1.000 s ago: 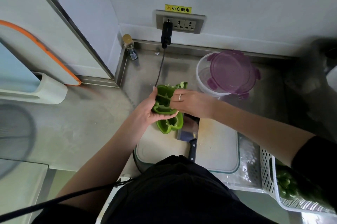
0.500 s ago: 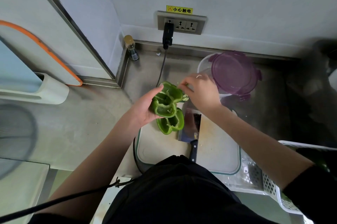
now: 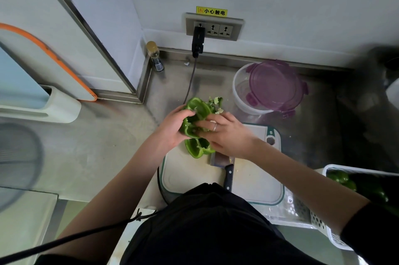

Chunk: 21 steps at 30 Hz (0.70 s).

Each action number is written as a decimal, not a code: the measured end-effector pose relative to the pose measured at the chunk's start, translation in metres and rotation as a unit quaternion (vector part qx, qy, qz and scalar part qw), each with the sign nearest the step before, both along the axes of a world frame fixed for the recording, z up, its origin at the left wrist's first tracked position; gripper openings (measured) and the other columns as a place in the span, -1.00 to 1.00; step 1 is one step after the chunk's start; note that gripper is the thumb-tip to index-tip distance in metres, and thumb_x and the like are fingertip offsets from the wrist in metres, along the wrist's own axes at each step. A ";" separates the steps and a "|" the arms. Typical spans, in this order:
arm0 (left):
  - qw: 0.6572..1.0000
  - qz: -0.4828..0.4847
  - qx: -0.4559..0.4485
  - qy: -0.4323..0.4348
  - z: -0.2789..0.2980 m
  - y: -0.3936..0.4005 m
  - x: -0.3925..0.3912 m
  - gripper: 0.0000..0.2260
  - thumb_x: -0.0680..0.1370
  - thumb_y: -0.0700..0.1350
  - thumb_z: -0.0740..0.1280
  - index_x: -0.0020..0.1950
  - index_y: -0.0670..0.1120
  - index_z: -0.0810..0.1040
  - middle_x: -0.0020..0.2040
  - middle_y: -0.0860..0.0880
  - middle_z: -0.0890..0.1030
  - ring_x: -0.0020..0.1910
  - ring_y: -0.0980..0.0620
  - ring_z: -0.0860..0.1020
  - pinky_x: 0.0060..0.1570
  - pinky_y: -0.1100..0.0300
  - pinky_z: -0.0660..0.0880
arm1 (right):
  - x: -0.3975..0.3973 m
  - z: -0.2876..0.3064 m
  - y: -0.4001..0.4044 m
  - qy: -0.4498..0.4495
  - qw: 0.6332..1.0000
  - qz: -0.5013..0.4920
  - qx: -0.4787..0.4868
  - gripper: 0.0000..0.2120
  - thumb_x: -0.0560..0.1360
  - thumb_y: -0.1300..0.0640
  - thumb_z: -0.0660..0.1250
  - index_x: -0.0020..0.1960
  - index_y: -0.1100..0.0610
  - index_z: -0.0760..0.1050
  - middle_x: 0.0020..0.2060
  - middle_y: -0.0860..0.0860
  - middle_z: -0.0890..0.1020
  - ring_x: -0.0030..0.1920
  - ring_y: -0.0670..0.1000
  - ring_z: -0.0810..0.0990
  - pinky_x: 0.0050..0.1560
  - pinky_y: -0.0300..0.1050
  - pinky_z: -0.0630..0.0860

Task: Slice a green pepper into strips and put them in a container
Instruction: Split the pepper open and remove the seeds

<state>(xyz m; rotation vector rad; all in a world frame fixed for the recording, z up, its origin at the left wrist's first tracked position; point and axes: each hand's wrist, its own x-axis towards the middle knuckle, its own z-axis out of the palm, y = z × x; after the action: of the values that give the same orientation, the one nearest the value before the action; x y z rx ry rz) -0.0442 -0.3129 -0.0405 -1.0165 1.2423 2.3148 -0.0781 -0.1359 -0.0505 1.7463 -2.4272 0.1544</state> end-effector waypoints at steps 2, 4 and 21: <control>0.999 -0.033 -0.036 -0.022 0.000 -0.002 0.000 -0.76 0.56 -0.25 0.21 0.21 -0.13 0.52 0.10 -0.22 0.57 0.03 -0.18 0.55 -0.05 -0.11 0.53 | -0.003 -0.004 0.003 0.028 0.998 0.036 0.041 -0.53 0.33 0.08 0.41 0.25 -0.06 0.52 0.22 -0.12 0.54 0.23 0.01 0.35 0.17 -0.04 0.26; 0.997 -0.057 -0.040 -0.043 0.002 -0.003 0.000 -0.76 0.56 -0.23 0.22 0.20 -0.13 0.52 0.09 -0.21 0.58 0.02 -0.17 0.55 -0.06 -0.09 0.54 | -0.006 -0.010 0.004 0.042 0.995 0.050 0.069 -0.45 0.33 0.07 0.42 0.32 -0.06 0.47 0.26 -0.13 0.52 0.28 0.00 0.33 0.23 -0.04 0.22; 0.910 -0.154 -0.368 0.112 0.034 -0.005 -0.058 -0.71 0.57 -0.04 0.28 0.29 -0.02 0.44 0.10 0.05 0.49 0.02 0.13 0.45 -0.20 0.37 0.35 | -0.023 -0.009 -0.031 -0.020 0.993 -0.107 0.045 -0.32 0.34 0.35 0.31 0.45 0.14 0.30 0.42 0.09 0.36 0.44 0.10 0.28 0.42 0.09 0.13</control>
<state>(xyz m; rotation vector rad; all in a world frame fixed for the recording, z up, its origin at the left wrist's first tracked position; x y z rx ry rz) -0.1021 -0.3184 -0.0069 -0.6708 2.2802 1.7604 -0.1009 -0.1673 -0.0594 1.5154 -2.6680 0.0566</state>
